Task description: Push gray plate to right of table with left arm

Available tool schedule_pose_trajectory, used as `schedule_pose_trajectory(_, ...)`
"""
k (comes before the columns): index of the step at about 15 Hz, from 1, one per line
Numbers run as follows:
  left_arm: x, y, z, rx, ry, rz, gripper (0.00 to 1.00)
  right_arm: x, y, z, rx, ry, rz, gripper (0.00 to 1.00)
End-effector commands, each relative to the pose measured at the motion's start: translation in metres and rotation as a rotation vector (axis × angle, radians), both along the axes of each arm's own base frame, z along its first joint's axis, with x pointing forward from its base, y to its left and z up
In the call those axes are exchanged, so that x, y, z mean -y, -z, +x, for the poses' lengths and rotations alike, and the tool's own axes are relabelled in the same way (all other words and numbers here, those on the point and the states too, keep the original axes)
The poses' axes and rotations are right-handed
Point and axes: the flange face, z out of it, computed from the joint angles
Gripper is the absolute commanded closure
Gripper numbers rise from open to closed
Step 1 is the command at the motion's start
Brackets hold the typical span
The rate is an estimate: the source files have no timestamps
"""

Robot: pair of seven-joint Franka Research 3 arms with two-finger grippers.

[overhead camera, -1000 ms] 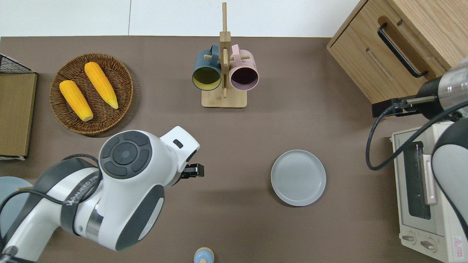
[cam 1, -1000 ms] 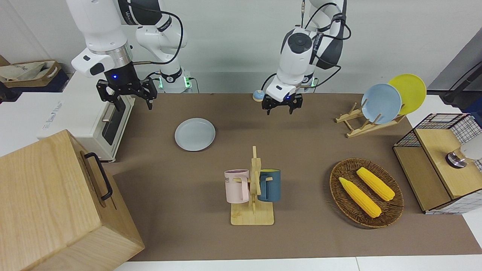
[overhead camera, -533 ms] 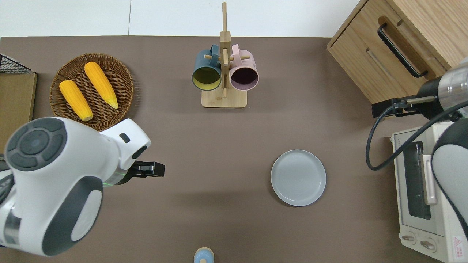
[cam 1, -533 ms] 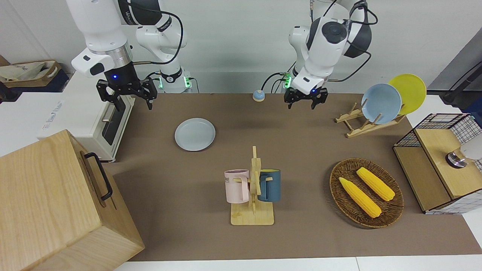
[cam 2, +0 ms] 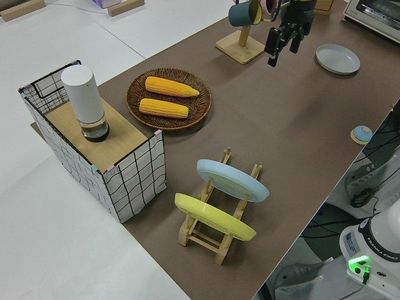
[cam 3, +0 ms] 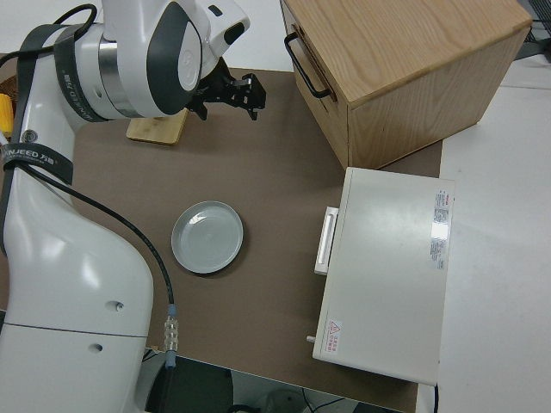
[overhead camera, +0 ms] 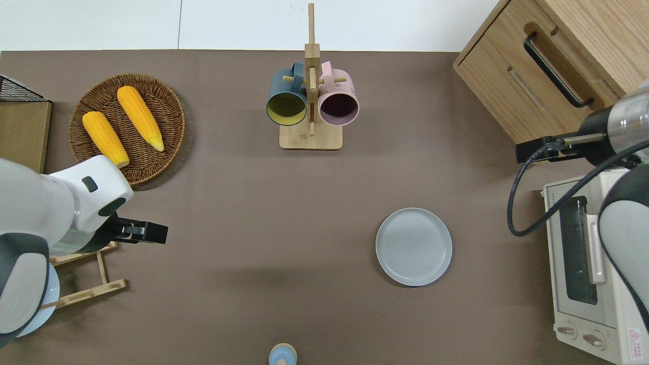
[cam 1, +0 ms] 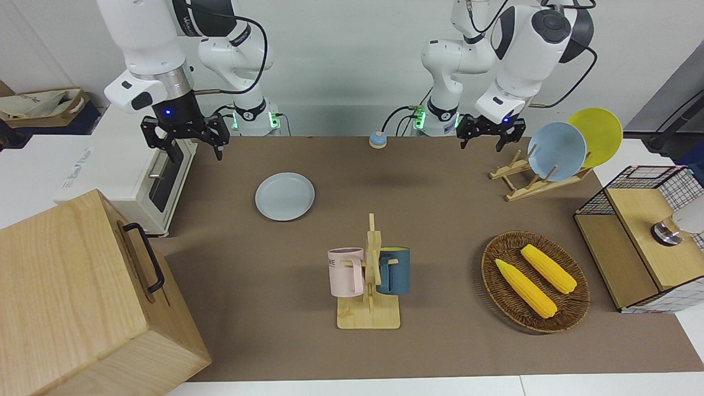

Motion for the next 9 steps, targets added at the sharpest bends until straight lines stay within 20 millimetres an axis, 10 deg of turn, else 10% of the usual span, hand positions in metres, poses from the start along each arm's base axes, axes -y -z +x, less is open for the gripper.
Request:
schedule_pose_trajectory(1,-0.024,-0.012,0.002,0.001,0.026,0.012,0.01,-0.001,-0.004,-0.002,0.006,0.006,0.008,0.017)
schedule_pose_trajectory(9,-0.067,-0.016,0.001,-0.01,0.022,0.036,0.01,-0.002,-0.003,-0.002,0.004,0.004,0.007,0.017)
